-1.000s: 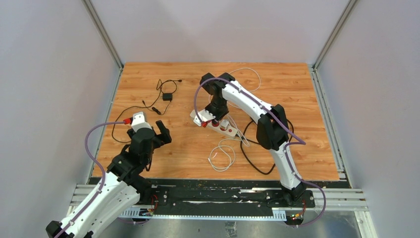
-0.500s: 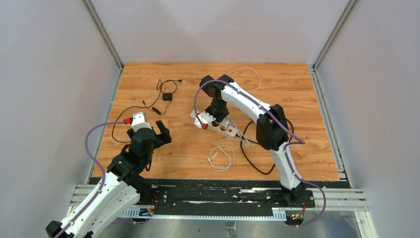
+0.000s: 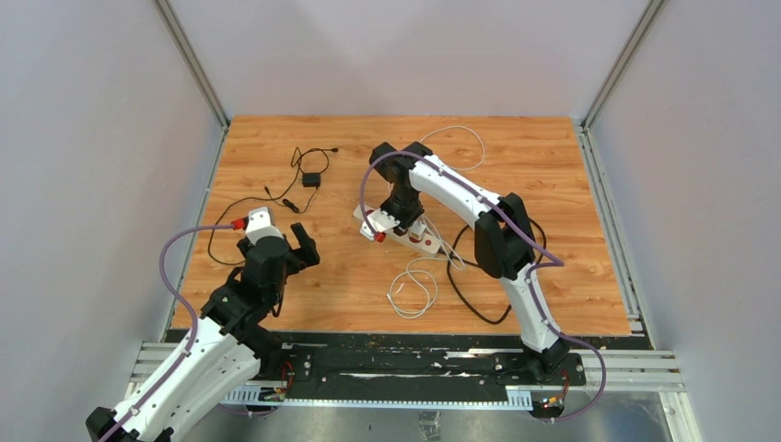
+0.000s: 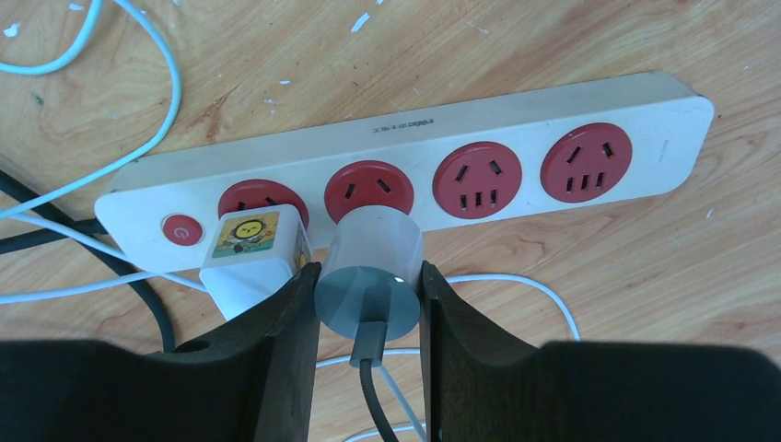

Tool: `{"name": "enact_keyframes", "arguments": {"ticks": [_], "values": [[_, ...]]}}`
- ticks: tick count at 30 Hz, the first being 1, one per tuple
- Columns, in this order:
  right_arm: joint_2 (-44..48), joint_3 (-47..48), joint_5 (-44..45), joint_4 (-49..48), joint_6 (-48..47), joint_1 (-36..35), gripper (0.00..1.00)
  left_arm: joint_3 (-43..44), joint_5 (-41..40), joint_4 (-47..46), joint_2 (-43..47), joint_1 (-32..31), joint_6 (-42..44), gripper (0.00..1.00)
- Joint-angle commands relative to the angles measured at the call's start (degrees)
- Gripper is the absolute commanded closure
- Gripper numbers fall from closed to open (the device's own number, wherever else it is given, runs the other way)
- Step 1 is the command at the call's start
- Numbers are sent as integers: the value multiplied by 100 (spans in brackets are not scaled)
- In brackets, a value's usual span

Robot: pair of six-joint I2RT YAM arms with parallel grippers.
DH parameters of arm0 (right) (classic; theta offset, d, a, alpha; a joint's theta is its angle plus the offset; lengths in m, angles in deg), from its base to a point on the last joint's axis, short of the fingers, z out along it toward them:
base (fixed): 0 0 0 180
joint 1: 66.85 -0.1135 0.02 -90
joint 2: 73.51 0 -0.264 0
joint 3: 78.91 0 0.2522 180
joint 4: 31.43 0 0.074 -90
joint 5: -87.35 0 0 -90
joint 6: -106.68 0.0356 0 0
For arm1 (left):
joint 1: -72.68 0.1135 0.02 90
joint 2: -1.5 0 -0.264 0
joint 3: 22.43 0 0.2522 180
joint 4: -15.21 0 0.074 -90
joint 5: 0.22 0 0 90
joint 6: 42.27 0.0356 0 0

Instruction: Insert the plug

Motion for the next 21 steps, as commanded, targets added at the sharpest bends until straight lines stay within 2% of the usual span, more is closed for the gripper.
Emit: {"name": "enact_keyframes", "arguments": {"ticks": [1, 14, 21], "values": [[-160, -112, 20, 203, -151, -107, 100, -91, -199, -173, -35, 28, -5, 0], [-122, 119, 369, 614, -428, -115, 100, -98, -154, -247, -50, 28, 41, 0], [-184, -3, 549, 531, -405, -136, 100, -102, -128, -279, -94, 33, 69, 0]]}}
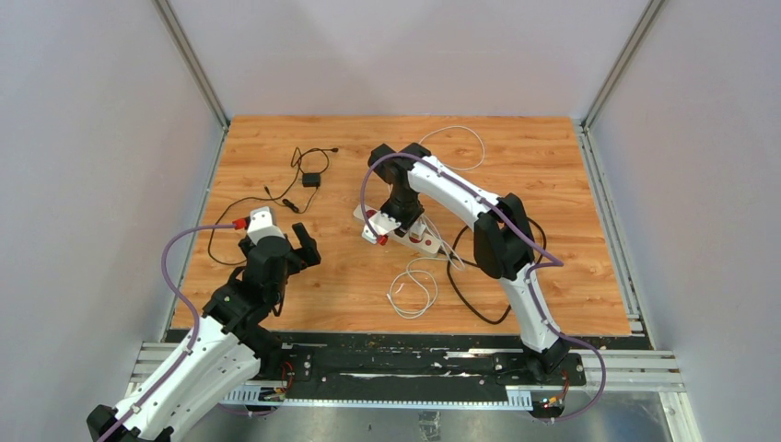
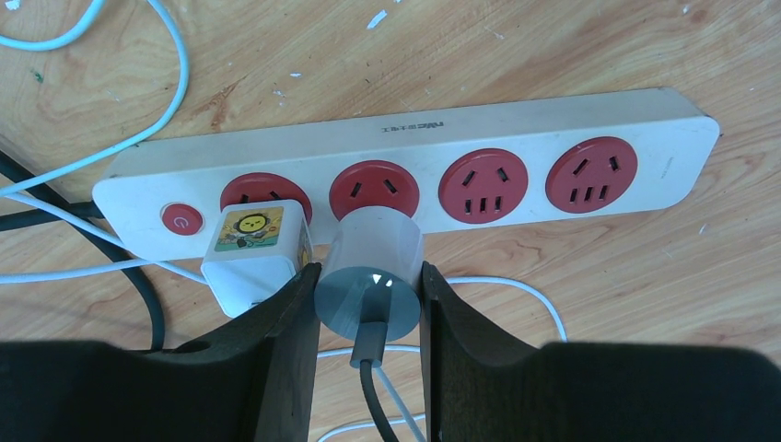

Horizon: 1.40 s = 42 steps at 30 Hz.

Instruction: Insert the plug

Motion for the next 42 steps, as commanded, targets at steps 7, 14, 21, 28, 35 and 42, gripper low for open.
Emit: {"name": "enact_keyframes", "arguments": {"ticks": [7, 14, 21, 28, 35, 42], "values": [[-141, 12, 448, 570, -29, -86, 100, -72, -122, -181, -32, 28, 15, 0], [-188, 14, 109, 604, -39, -143, 100, -72, -103, -176, -51, 30, 29, 0], [-152, 15, 32, 913, -103, -184, 100, -88, -95, -166, -41, 28, 18, 0], [-124, -150, 459, 641, 260, -222, 100, -96, -48, -189, -56, 28, 35, 0], [-102, -98, 775, 503, 357, -238, 100, -99, -50, -191, -98, 29, 39, 0], [-65, -249, 659, 704, 284, -258, 100, -77, -38, -200, -149, 28, 50, 0]]}}
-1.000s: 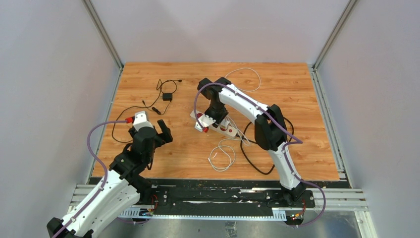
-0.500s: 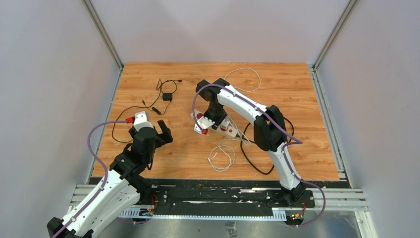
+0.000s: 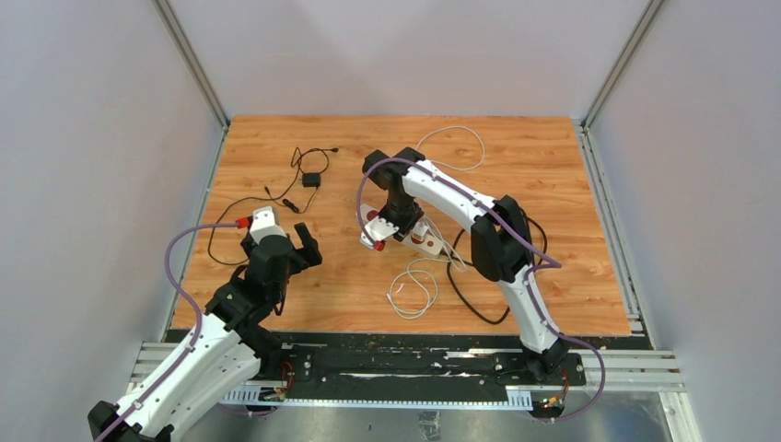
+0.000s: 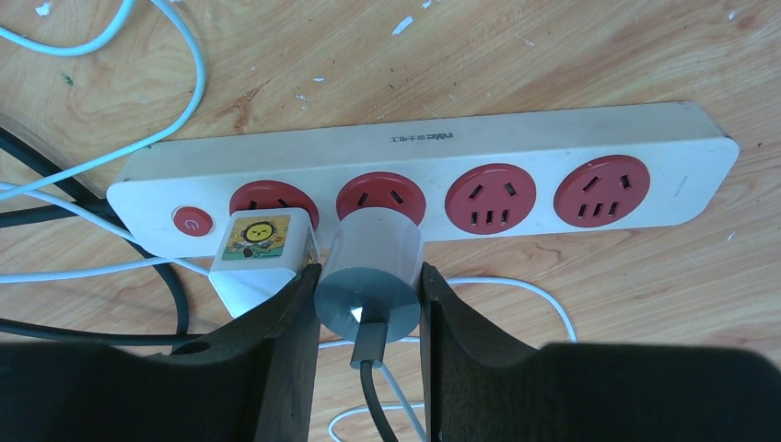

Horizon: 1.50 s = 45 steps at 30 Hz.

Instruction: Insert the plug

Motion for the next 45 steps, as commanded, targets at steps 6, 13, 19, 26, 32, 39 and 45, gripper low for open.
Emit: {"name": "enact_keyframes", "arguments": {"ticks": [6, 13, 19, 26, 32, 39, 45], "values": [[-69, -454, 449, 194, 327, -106, 100, -57, -59, -125, -5, 28, 33, 0], [-150, -583, 441, 13, 472, -121, 100, -57, -72, -107, 2, 28, 33, 0], [-322, -764, 223, -366, 576, -117, 100, -57, -121, -59, 19, 28, 24, 0], [-430, -782, 22, -405, 535, 40, 100, -67, -202, -40, 58, 28, 6, 0], [-479, -775, -303, -258, 420, 205, 100, -57, -278, -40, 31, 33, 16, 0], [-557, -796, -368, -187, 235, 391, 100, -57, -320, -13, 40, 30, 7, 0], [-644, -718, -419, -246, 236, 445, 100, -48, -370, 4, 39, 33, 2, 0]]}}
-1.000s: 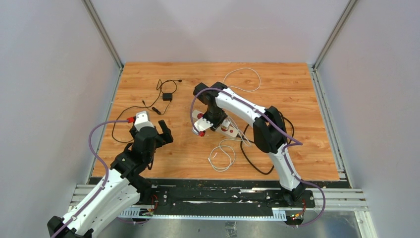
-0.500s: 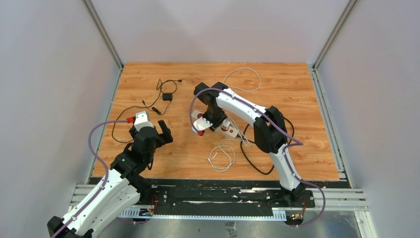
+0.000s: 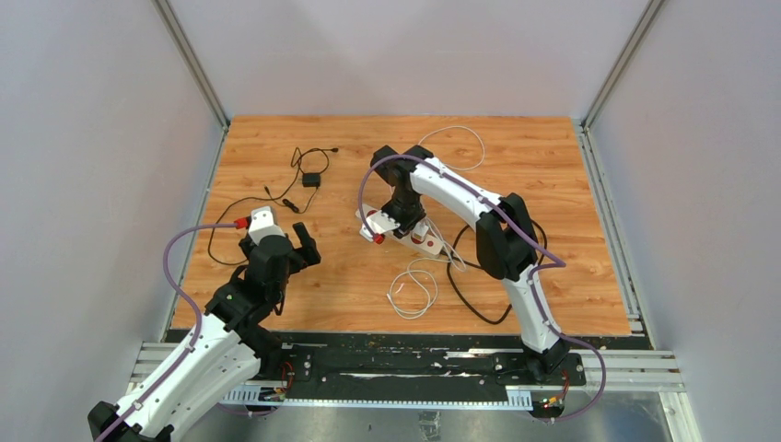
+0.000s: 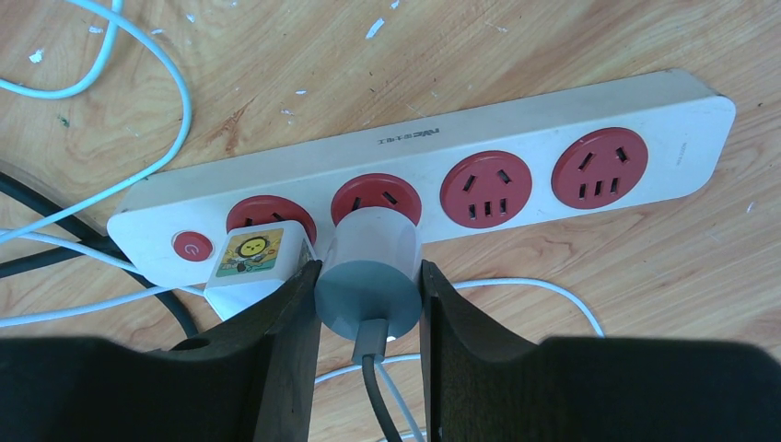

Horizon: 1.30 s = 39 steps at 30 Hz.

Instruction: Insert the plug

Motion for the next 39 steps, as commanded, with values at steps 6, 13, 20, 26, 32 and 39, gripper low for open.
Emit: {"name": "enact_keyframes", "arguments": {"ticks": [6, 13, 20, 26, 32, 39], "values": [[-747, -457, 5, 61, 3, 64, 100, -21, -308, 29, 33, 28, -2, 0], [-823, -673, 335, -179, 310, -136, 100, -46, -345, 42, 50, 29, -20, 0], [-887, -848, 377, -280, 557, -250, 100, -73, -356, 71, 145, 28, -58, 0], [-1053, -846, 322, -448, 572, -32, 100, -109, -394, 94, 236, 30, -79, 0], [-1230, -766, 21, -488, 476, 291, 100, -92, -519, 109, 211, 29, -77, 0], [-1308, -787, -141, -497, 361, 409, 100, -51, -686, 117, 120, 28, -57, 0]]}}
